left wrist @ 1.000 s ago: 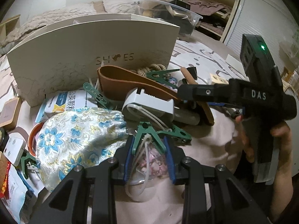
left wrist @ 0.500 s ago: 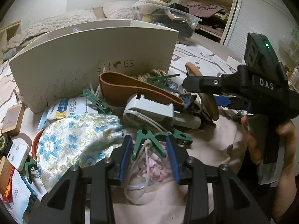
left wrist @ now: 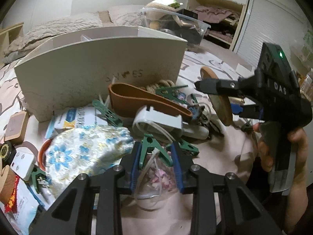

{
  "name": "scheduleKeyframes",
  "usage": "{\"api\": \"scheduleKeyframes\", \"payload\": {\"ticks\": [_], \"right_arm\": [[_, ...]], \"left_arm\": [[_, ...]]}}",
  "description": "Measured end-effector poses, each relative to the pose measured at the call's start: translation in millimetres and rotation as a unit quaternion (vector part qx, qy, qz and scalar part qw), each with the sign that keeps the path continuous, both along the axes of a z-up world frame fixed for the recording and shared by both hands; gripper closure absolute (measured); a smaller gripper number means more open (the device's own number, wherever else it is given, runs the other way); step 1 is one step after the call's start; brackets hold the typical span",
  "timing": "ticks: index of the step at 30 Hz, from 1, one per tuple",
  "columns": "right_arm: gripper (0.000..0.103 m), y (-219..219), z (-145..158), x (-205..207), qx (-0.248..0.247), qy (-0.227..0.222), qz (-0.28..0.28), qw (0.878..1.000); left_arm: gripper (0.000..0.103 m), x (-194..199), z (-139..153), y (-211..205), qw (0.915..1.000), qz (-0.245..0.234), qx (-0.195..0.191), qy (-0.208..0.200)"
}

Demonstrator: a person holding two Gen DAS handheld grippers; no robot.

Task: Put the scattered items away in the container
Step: 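Grasp the green plastic clip with the left gripper while the right holds the coaster, then lift the green clip with the left gripper while the right carries the coaster over the box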

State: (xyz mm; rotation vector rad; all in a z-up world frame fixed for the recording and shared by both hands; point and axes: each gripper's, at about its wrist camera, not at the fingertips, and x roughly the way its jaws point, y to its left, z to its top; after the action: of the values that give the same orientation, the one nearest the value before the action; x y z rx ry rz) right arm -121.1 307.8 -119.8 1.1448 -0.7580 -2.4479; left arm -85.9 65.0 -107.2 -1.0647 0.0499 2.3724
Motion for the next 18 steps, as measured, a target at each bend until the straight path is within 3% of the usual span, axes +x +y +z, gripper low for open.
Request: {"api": "scheduleKeyframes", "payload": {"ticks": [18], "right_arm": [[0.004,-18.1,12.1,7.4,0.0,0.034,0.031,0.999]], "left_arm": [[0.073,2.1,22.2,-24.8,0.998,0.036,0.038,0.036]]}}
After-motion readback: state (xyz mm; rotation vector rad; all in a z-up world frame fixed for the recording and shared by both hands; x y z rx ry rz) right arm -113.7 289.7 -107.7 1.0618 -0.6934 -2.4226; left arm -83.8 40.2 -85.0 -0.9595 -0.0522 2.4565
